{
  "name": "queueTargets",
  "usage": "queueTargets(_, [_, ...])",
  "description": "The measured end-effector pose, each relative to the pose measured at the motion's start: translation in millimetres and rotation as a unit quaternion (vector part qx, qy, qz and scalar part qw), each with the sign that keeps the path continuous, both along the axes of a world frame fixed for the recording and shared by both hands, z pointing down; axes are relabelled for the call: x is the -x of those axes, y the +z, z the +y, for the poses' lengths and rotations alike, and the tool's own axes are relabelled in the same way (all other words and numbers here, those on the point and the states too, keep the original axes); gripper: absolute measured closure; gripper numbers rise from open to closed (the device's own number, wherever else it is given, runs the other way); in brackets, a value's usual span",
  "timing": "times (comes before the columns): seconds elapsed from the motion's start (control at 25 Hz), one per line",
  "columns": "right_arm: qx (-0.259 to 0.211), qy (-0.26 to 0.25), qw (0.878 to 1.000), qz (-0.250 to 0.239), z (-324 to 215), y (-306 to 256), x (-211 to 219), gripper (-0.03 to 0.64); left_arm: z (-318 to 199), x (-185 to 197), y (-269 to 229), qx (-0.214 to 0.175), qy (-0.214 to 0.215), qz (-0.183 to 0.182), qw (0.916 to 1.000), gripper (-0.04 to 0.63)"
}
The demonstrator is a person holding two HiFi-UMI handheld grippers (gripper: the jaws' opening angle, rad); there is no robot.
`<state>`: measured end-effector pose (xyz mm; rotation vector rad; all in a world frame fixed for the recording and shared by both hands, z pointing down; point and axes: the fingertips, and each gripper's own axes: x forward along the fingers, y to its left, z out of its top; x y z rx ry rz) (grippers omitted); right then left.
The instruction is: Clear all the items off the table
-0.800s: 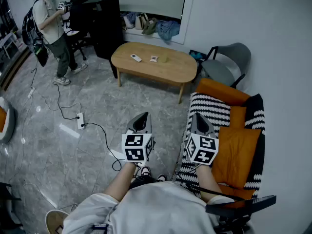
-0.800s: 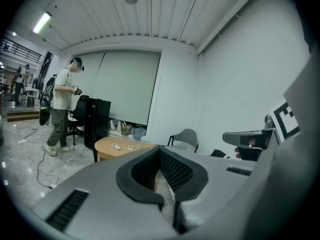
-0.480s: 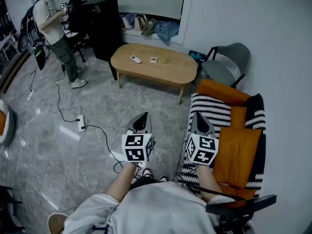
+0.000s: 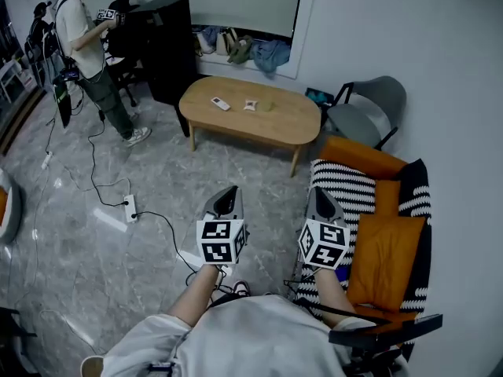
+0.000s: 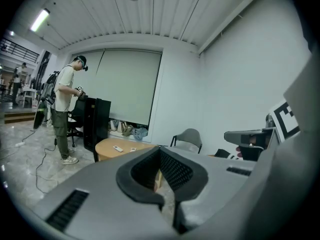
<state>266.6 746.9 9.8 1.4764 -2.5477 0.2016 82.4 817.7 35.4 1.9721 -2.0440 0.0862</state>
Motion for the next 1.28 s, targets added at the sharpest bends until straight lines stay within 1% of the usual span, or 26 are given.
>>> queueTargets(0.16, [-0.001,0.004,1.0,0.004,-8.7,2.5,21.5,0.594,-11.8,26.2,4.5,0.004,-0.001,0.0,1.0,0.595])
queueTargets(0.28, [0.006,0.008,1.0,0.01,-17.5,6.5,28.5,0.594,-24.2,39.2,7.0,0.009,-0.003,0.006,0.9999,0.595])
queueTargets(0.68, [0.028,0.028,0.999,0.014,-58.7,23.6,34.0,0.592,-65.5,56.2,19.4,0.018,0.005,0.011,0.9998,0.595])
queueTargets(0.92, [0.033,0.024,0.999,0.019,-109.0,27.1,48.9,0.594,-110.5,78.0,20.7,0.018,-0.009,0.004,0.9998,0.595])
queueTargets(1.08, [0.031,0.009,0.999,0.019,-149.9,22.7,59.1,0.594,-151.2,90.0,17.5,0.013,-0.027,0.004,0.9995,0.595])
queueTargets(1.28, [0.037,0.002,0.999,0.031,-203.3,20.3,60.0,0.592,-198.7,92.8,8.2,0.012,-0.036,0.003,0.9993,0.595])
